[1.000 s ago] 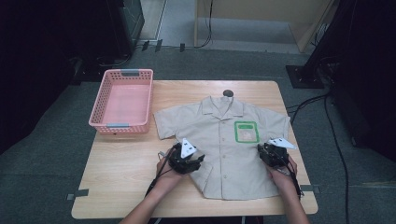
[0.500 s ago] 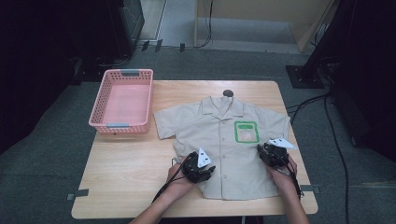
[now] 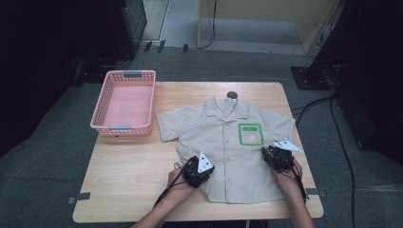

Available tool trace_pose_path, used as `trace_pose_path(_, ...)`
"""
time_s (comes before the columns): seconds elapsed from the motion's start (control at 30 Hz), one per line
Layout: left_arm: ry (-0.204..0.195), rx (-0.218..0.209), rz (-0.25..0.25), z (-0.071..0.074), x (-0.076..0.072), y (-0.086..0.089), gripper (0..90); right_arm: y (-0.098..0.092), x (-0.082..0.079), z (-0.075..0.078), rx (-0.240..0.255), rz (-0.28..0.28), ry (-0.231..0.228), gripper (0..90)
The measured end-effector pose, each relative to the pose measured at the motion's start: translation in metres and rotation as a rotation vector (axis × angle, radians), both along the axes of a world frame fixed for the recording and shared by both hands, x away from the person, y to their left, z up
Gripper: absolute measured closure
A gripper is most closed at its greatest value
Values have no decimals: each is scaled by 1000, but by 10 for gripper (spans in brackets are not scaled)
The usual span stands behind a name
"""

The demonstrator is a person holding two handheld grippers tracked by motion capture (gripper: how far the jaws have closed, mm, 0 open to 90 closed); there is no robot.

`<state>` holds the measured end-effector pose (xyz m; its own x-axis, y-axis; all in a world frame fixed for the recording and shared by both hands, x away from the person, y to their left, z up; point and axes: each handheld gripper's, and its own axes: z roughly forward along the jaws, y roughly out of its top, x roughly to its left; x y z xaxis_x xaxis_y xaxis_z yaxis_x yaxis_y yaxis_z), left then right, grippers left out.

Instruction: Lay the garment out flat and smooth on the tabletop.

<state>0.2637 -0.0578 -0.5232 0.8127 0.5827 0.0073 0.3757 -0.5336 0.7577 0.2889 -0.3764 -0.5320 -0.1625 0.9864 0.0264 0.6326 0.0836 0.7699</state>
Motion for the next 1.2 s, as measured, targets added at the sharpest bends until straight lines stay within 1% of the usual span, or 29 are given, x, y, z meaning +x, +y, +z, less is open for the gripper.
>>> trace_pose_path(0.07, -3, -17, -4, 3, -2, 6, 877, 0, 0, 0, 0, 0, 0, 668)
trace_pose_path(0.1, -3, -17, -4, 3, -2, 6, 877, 0, 0, 0, 0, 0, 0, 668)
trace_pose_path(0.17, -9, -26, 2, 7, -5, 15, 877, 0, 0, 0, 1, 0, 0, 668)
trace_pose_path(0.2, -8, -37, 6, 9, -6, 19, 877, 0, 0, 0, 0, 0, 0, 668)
trace_pose_path(0.33, -15, -54, 15, 15, -12, 37, 877, 0, 0, 0, 0, 0, 0, 668)
trace_pose_path(0.57, -17, -87, 32, 21, -28, 68, 875, 0, 0, 0, 0, 0, 0, 668)
trace_pose_path(0.6, -13, -87, 32, 21, -30, 72, 875, 0, 0, 0, 0, 0, 0, 668)
trace_pose_path(0.63, -9, -96, 33, 22, -32, 76, 873, 0, 0, 0, -1, 0, 0, 667)
trace_pose_path(0.67, -3, -126, 45, 23, -38, 87, 831, 0, 0, 0, 0, 0, 0, 667)
trace_pose_path(0.7, 2, -157, 54, 25, -39, 92, 793, 0, 0, 0, 0, 0, 0, 667)
trace_pose_path(0.73, -1, -196, 67, 28, -41, 98, 724, 0, 0, 0, 0, 0, 0, 667)
trace_pose_path(0.77, -12, -227, 88, 31, -42, 105, 653, 0, 0, 0, 1, 0, 0, 667)
trace_pose_path(0.8, -20, -255, 109, 35, -43, 111, 600, 0, 0, 0, 1, 0, 0, 666)
trace_pose_path(0.83, -31, -276, 125, 37, -43, 117, 572, 0, 0, 0, 0, 1, 0, 666)
trace_pose_path(0.87, -43, -288, 143, 38, -42, 121, 546, 0, 0, 0, 0, 0, 0, 666)
trace_pose_path(0.9, -53, -291, 159, 38, -41, 124, 523, 0, 0, 0, 0, 0, 0, 666)
trace_pose_path(0.93, -53, -292, 172, 37, -40, 126, 505, 0, 0, 0, 0, 1, 0, 666)
trace_pose_path(0.97, -43, -290, 179, 35, -38, 127, 496, 0, 0, 0, 1, 0, 0, 666)
trace_pose_path(1.0, -42, -276, 181, 32, -37, 126, 490, 0, 0, 0, 1, 0, 0, 666)
trace_pose_path(1.07, -60, -212, 184, 25, -35, 123, 476, 0, 0, 0, 0, 1, 0, 666)
trace_pose_path(1.13, -56, -159, 182, 18, -33, 123, 470, 0, 0, 0, 1, 1, 0, 663)
trace_pose_path(1.2, -53, -139, 203, 12, -31, 126, 457, 0, 0, 0, 2, 3, 1, 657)
